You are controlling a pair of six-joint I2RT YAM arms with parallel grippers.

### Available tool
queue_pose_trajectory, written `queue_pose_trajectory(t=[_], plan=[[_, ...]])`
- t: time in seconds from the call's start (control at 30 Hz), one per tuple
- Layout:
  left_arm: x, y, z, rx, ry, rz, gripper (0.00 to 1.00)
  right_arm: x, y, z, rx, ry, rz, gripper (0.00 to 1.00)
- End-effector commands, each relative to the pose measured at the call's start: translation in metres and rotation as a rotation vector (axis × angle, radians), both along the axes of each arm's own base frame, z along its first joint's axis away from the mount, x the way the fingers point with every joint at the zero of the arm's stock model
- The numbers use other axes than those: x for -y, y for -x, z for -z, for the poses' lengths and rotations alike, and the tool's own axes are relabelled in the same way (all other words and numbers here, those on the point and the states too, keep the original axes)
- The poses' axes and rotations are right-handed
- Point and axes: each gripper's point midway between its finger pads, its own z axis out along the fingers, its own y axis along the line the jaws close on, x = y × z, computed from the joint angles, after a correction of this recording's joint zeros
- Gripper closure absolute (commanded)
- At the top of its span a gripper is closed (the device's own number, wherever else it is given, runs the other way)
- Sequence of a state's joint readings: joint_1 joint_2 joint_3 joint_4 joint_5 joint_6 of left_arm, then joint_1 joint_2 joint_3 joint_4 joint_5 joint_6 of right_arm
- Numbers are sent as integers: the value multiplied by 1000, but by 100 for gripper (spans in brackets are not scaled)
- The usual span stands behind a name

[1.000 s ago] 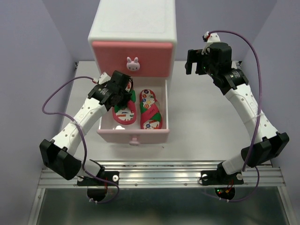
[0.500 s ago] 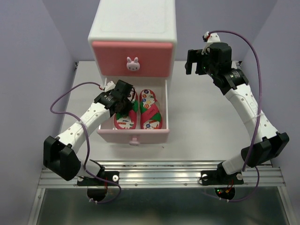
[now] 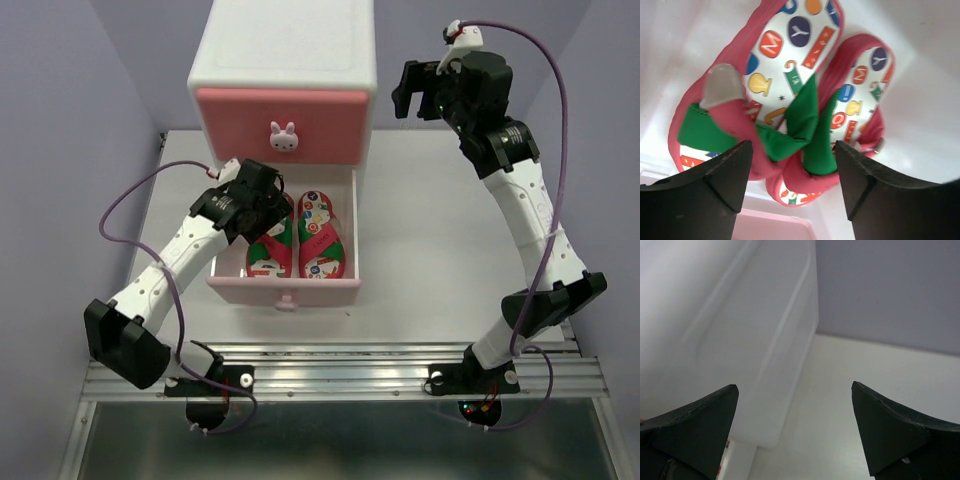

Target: Place and organize the shoes in the shoe cabinet

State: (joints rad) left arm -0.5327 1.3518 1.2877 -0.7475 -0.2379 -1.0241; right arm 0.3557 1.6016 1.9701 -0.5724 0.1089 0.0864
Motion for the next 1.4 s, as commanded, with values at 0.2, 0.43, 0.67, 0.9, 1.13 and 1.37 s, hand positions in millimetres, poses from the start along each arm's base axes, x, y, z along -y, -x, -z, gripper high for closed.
queue_pose_trajectory(t=[0.2, 0.43, 0.67, 0.9, 1.13, 1.37], plan=[[-10, 19, -75, 129, 14, 87, 6, -28, 5, -161, 433, -226, -137, 0], [12, 54, -122, 162, 69, 236, 5, -110, 6, -132, 316, -270, -440, 0], [34, 122, -118, 74, 101, 408, 5, -145, -7, -48, 121, -197, -436, 0], [47, 170, -114, 10, 205, 541, 6, -159, -5, 3, -19, -178, -422, 0], [85, 235, -83, -131, 198, 812, 6, -162, -8, 12, -40, -170, -406, 0], [62, 272, 18, -326, 30, 710, 5, -154, -5, 16, -41, -138, -384, 0]])
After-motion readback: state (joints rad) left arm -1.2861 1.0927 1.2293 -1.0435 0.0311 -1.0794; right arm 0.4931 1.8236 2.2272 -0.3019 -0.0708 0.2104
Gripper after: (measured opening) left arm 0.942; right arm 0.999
